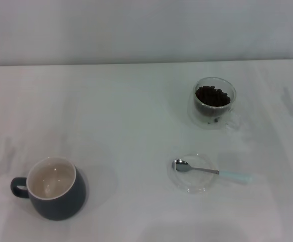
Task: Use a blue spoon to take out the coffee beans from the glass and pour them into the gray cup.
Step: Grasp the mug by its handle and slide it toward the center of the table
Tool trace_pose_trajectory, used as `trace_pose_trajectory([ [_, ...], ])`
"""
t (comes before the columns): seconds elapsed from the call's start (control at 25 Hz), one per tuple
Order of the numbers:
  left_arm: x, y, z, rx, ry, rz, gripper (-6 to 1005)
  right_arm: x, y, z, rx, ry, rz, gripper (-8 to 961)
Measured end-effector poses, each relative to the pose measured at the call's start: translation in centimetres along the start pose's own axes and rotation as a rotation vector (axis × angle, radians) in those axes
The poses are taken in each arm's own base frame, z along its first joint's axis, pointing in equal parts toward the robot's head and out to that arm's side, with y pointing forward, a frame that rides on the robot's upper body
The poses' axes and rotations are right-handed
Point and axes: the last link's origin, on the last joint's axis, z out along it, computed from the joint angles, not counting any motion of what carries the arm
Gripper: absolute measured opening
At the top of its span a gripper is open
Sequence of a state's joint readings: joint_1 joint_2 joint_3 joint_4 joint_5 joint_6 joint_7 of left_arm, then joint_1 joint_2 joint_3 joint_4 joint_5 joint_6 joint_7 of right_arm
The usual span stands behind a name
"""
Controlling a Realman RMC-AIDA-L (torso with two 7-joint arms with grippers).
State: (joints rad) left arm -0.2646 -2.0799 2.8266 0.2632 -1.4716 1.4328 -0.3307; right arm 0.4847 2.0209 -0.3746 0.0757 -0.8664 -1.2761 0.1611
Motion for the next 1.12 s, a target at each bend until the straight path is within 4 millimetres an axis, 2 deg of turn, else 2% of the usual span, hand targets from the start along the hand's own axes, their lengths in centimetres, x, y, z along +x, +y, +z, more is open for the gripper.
trace_pose_trajectory([
  [1.12, -0.18, -0.29, -0.76, -0.018, -0.021, 0.021, 888, 0.51, 0.16, -0.84, 0.002, 0.015, 0.012, 873],
])
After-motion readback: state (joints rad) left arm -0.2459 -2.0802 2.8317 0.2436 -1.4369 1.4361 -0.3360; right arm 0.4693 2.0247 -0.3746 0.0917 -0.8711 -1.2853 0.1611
